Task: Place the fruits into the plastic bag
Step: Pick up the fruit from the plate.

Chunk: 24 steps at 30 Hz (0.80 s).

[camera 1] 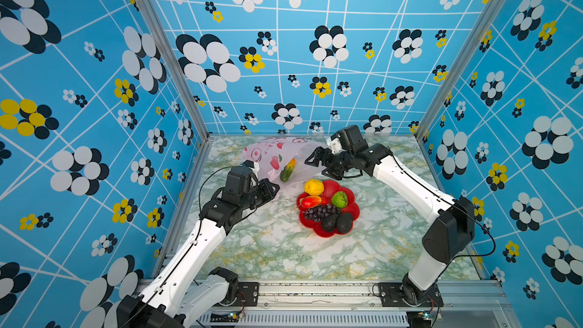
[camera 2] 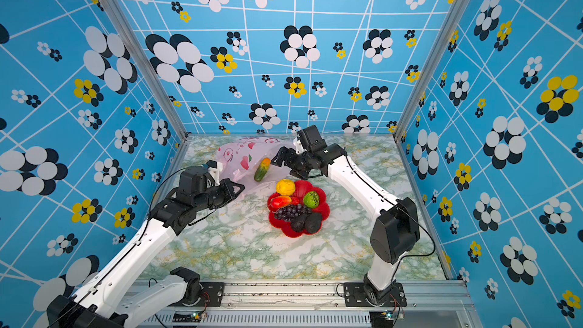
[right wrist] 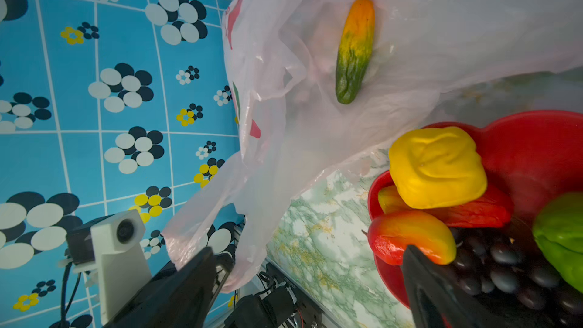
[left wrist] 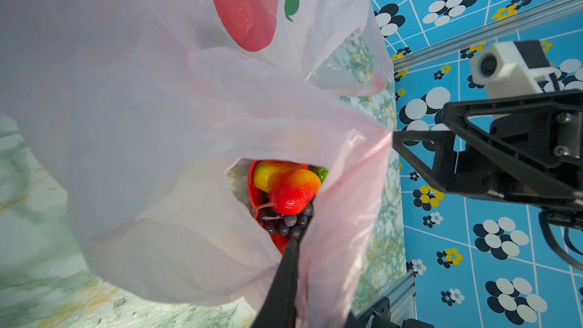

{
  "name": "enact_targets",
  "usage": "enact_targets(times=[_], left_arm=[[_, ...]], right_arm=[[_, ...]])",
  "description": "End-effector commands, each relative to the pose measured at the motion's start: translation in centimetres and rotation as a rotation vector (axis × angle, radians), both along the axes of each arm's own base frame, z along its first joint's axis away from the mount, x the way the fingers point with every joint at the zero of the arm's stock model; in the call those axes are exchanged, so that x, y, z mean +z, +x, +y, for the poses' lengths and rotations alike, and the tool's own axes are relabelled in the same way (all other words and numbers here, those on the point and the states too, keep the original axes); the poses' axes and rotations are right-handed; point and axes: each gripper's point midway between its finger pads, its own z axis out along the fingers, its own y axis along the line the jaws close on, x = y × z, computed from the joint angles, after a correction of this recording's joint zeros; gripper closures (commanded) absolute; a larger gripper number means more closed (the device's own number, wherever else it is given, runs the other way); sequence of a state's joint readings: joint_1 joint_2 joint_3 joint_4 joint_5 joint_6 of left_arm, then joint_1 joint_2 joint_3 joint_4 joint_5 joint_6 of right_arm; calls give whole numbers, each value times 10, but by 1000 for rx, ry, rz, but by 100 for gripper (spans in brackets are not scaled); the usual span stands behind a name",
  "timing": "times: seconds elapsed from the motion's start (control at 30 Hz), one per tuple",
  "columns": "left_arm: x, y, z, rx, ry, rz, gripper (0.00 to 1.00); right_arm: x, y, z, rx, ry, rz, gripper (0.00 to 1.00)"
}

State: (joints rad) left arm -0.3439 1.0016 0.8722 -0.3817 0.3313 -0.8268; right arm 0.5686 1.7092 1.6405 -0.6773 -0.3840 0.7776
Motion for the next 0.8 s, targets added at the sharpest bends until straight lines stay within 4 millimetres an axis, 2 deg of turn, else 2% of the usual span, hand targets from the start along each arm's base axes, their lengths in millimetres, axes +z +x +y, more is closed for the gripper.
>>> enact_targets(times=[0.0,0.2,0.37,0.47,0.57,0.67,0.77], left_arm=[[4,-3,0,-16,0,-12,87],[5,-1,0,-17,2,-16,86],[5,0,2,-1,10,-17,90],[4,1,4,6,16,-14,91],[2,0,3,1,25,-5,92],[-1,0,3,-2,28,2,92],[-2,0,3,0,30,4,92]], right_arm=[[18,-29,-46,79,-193,-86,1],[13,-52,-100,124,-453,-86,1],[2,-63,-119,147,-557,-33,1],[-4,-63,-112,150,-524,-10,1],[-14,-60,-95,142,-434,18,1],[-29,-53,-65,142,-294,65,1],[-49,-44,-45,137,-214,118,1]])
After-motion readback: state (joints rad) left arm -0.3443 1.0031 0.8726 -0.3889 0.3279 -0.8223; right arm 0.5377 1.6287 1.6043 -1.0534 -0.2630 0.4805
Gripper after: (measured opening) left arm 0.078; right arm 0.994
